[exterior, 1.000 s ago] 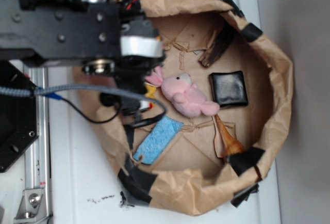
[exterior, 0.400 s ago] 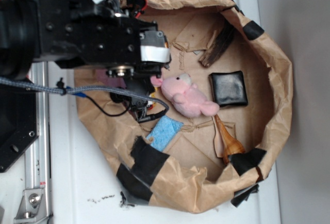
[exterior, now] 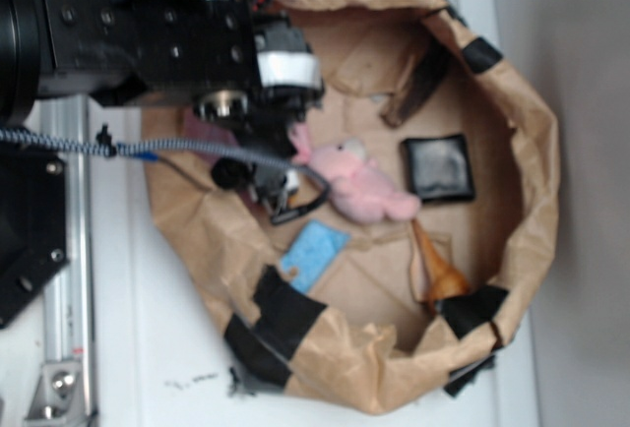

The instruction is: Grab the yellow duck.

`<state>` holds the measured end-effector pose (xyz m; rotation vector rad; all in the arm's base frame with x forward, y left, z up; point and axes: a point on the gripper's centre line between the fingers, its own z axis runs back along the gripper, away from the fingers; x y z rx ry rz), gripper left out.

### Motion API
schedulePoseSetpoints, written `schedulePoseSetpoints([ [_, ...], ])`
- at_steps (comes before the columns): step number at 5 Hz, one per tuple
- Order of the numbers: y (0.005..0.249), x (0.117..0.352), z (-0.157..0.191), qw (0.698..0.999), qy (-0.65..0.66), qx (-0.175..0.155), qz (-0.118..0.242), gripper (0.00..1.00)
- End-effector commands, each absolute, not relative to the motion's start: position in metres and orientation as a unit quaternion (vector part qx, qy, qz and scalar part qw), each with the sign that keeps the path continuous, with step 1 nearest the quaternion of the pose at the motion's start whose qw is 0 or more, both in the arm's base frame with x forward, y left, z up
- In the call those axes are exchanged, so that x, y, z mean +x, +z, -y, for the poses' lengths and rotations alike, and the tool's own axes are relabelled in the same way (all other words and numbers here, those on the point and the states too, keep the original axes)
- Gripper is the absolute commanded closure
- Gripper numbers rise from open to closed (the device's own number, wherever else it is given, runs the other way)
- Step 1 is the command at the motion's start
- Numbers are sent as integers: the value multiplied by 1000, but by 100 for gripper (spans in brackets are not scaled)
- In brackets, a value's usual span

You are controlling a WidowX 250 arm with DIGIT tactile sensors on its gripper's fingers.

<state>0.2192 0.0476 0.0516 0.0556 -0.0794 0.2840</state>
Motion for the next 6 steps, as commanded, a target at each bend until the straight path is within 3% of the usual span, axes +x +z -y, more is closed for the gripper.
schedulePoseSetpoints([
  [1,47,220,-40,991,117,36,52,0],
  [3,18,219,-16,994,91,52,40,0],
  [4,16,212,9,996,64,47,43,0],
  [6,18,218,23,997,51,37,50,0],
])
